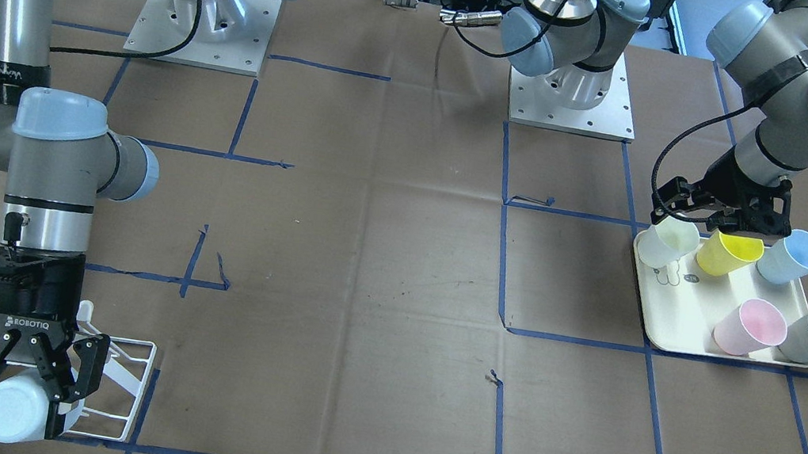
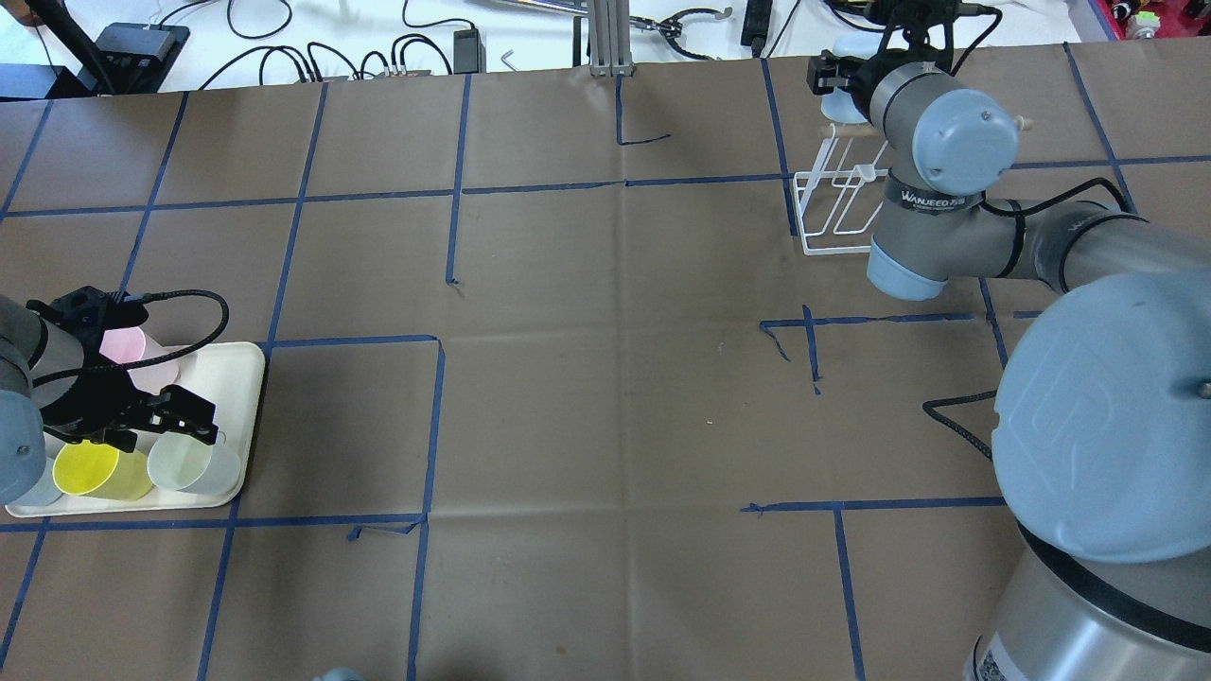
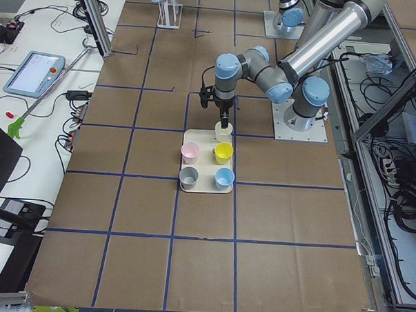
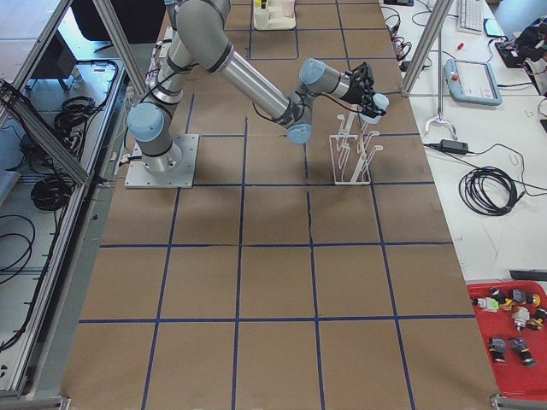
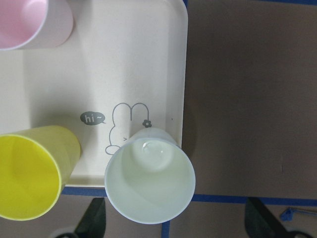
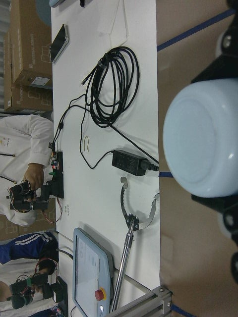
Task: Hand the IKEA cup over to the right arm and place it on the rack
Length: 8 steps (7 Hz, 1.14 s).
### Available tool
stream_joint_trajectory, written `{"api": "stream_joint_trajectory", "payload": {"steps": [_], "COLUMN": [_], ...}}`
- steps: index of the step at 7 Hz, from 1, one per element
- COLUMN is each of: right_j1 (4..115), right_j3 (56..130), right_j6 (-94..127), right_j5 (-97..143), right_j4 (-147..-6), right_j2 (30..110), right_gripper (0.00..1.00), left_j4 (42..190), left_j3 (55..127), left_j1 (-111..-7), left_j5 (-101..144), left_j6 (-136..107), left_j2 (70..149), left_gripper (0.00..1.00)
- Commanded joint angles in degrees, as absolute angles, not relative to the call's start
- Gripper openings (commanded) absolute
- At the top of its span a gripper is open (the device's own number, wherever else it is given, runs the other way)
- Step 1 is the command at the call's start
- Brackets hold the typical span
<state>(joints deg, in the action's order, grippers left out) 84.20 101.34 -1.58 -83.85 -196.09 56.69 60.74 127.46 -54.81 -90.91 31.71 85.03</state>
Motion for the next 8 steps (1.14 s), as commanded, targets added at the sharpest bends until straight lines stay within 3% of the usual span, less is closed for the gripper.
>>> {"api": "stream_joint_trajectory", "payload": {"steps": [1, 8], "right_j1": [84.20, 84.20], "right_j3": [101.34, 101.34], "right_j6": [-1.58, -1.58], "right_j5": [-83.85, -83.85], "right_j4": [-196.08, -196.08], "right_j2": [56.69, 56.69], "right_gripper": [0.17, 0.17], "left_j4": [57.39, 57.57], "left_j3": [129.20, 129.46], "left_j1": [-56.32, -59.24], "left_j5": [-90.97, -93.25], "left_j6": [31.64, 32.08], "left_j2": [87.36, 89.21], "left_gripper": [0.98, 0.98]}}
